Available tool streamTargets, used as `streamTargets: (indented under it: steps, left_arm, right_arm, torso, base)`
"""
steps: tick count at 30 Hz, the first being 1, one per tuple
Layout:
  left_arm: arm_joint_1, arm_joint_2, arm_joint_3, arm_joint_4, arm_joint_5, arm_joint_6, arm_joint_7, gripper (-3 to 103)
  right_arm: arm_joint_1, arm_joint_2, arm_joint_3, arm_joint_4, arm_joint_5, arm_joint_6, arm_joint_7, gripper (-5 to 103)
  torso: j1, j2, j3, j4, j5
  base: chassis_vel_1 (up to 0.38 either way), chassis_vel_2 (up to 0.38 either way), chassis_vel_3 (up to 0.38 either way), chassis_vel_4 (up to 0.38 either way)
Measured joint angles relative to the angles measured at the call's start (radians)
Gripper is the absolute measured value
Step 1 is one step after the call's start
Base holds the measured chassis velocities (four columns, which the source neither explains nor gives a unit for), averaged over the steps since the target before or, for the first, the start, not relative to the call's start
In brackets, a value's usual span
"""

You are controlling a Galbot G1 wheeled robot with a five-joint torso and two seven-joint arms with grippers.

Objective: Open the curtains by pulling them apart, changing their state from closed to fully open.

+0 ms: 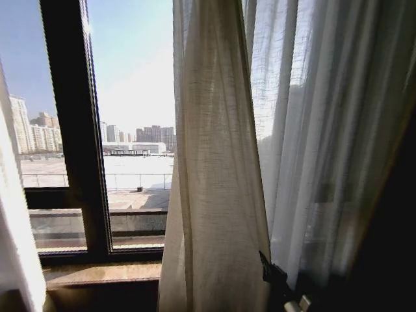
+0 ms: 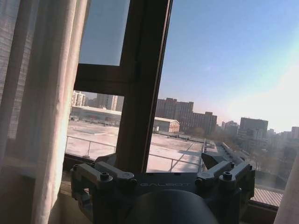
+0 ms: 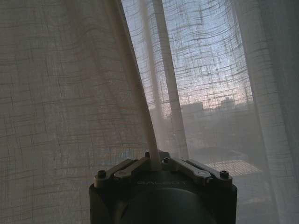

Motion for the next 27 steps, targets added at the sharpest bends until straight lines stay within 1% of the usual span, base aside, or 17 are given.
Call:
streamTargets:
  steps: [3,7,9,17,19,24,27]
  left_arm:
    - [-0.001,0.0,0.0,0.0,0.0,0.0,0.0,100]
    - [-0.002,-0.001,0.0,0.0,0.0,0.0,0.0,100]
    - [-0.002,-0.001,0.0,0.0,0.0,0.0,0.0,100]
    - [-0.001,-0.001,0.0,0.002,0.0,-0.001,0.0,100]
    - [-0.001,-0.001,0.001,0.004,0.0,-0.001,0.001,100]
    - [-0.001,-0.001,0.001,0.01,0.0,-0.004,0.008,100]
    - [0.0,0.0,0.0,0.01,-0.001,-0.005,0.01,100]
  right_arm:
    - [-0.003,0.001,0.0,0.006,-0.001,0.001,0.0,0]
    - [-0.006,0.004,-0.001,0.012,-0.003,0.003,0.0,0]
    - [-0.004,0.007,-0.002,0.011,-0.002,0.004,0.0,0]
    - [-0.005,0.008,-0.003,0.01,-0.004,0.008,-0.001,0]
    - [-0.005,0.009,-0.003,0.011,-0.005,0.01,-0.001,0]
    - [-0.006,0.01,-0.002,0.011,-0.005,0.013,-0.001,0]
    - [-0.006,0.009,0.0,0.01,-0.005,0.013,-0.001,0]
  torso:
    - [0.0,0.0,0.0,0.0003,-0.0003]
    - [0.0,0.0,0.0,0.0,0.0]
    - [0.0,0.0,0.0,0.0004,-0.0001]
    - [0.0,0.0,0.0,0.0002,-0.0003]
    - [0.0,0.0,0.0,0.0,-0.0003]
    - [0.0,0.0,0.0,0.0005,0.0003]
    - [0.0,0.0,0.0,0.0001,-0.0008]
  base:
    - [-0.349,-0.358,0.354,0.357]
    - [-0.345,-0.361,0.346,0.351]
    - [-0.333,-0.333,0.323,0.335]
    - [-0.306,-0.3,0.309,0.294]
    - [-0.242,-0.272,0.241,0.27]
    - [-0.21,-0.191,0.224,0.205]
    - [-0.207,-0.219,0.204,0.196]
